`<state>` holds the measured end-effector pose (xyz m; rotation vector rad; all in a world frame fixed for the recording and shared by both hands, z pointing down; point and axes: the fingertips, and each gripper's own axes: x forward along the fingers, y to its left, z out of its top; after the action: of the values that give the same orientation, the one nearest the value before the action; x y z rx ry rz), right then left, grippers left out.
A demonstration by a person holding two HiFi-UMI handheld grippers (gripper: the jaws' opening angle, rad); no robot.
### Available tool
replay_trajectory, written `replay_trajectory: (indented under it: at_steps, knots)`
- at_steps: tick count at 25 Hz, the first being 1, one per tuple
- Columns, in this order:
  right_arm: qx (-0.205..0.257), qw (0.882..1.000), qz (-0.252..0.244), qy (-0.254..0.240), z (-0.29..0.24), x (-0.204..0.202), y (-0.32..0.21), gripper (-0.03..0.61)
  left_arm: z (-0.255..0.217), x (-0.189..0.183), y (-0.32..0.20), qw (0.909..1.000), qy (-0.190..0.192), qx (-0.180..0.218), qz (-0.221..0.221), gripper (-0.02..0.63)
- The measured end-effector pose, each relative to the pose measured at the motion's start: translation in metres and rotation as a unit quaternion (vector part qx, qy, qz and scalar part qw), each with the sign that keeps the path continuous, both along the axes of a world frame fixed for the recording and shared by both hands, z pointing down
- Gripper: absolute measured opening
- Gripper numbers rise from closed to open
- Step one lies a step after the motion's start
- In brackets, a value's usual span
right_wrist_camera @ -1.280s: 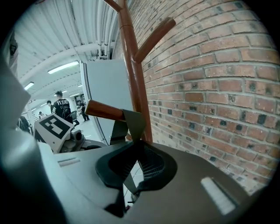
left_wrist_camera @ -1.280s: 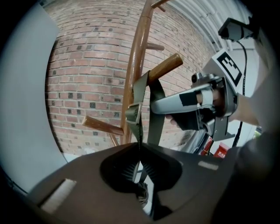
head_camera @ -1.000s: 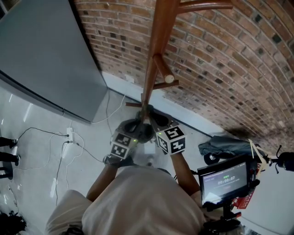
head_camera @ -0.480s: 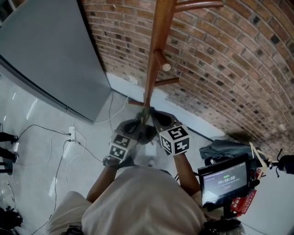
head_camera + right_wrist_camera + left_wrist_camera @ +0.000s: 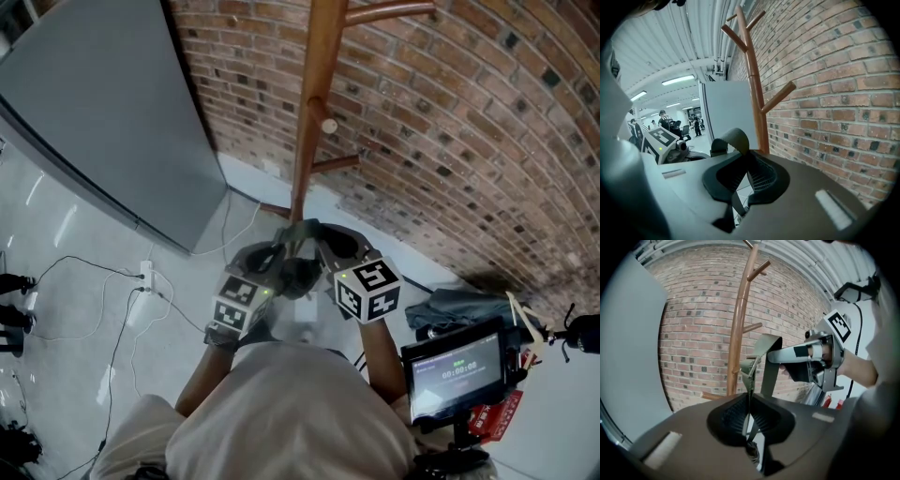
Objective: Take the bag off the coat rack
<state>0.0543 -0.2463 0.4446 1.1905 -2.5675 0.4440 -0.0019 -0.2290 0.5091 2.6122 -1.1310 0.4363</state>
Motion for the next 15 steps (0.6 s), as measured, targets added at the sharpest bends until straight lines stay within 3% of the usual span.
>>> replay_trajectory:
  at_steps: [9,15]
  knots:
    - [0.057,0.998,-0.02,-0.024,-0.06,-0.005,0.008,0.009,-0.059,-0.01,0.003,0.9987,0.038,0.033,0.002,0.015]
    - [0.064,0.995,-0.032,-0.072,-0.093,-0.006,0.015,0.009,-0.098,-0.013,0.007,0.9964,0.046,0.071,0.009,0.015]
